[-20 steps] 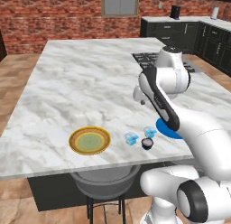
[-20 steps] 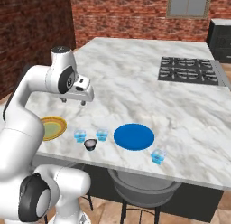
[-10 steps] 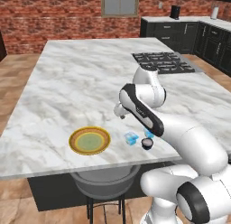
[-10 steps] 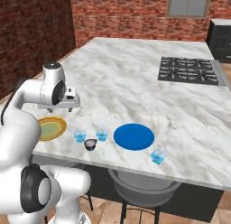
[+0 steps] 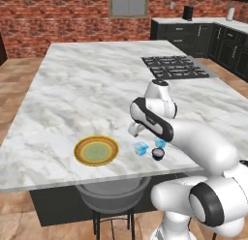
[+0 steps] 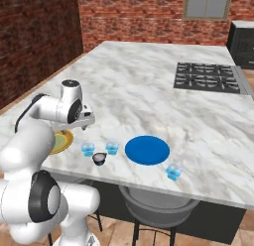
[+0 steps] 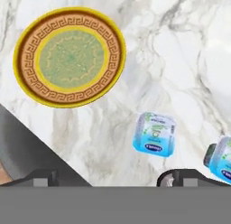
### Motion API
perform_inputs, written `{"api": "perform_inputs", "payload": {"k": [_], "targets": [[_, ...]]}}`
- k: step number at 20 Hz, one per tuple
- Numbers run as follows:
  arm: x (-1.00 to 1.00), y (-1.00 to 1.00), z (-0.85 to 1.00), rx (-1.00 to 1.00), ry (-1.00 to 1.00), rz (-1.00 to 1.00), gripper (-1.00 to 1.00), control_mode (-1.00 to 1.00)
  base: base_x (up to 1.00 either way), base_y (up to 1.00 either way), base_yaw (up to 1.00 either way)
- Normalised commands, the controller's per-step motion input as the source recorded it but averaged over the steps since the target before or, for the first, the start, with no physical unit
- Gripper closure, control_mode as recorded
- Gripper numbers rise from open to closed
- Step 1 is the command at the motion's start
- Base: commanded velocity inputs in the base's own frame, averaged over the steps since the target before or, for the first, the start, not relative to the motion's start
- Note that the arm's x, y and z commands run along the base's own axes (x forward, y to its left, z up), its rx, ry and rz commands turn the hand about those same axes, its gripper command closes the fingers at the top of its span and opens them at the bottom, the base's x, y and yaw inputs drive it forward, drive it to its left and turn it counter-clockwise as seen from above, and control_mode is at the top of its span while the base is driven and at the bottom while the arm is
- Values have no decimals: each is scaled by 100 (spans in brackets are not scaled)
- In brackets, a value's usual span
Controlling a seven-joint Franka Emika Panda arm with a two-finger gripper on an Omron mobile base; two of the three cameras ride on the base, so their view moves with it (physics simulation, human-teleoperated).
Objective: Place two yogurt containers on each plate.
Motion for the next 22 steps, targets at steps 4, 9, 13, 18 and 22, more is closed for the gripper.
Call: {"api": "perform_inputs", "payload": {"k": [4,9,13,18,22], "targets": [[0,-37,-15,-12,4,10,-100,-100,0,0,0],[0,-13,-30,-12,-1,2,-100,-100,0,0,0],[0,0,-38,-3,-2,0,-100,-100,0,0,0],[0,0,-35,0,-1,0,-100,-100,0,0,0],[0,0,-30,0,0,0,-100,-100,0,0,0]]}}
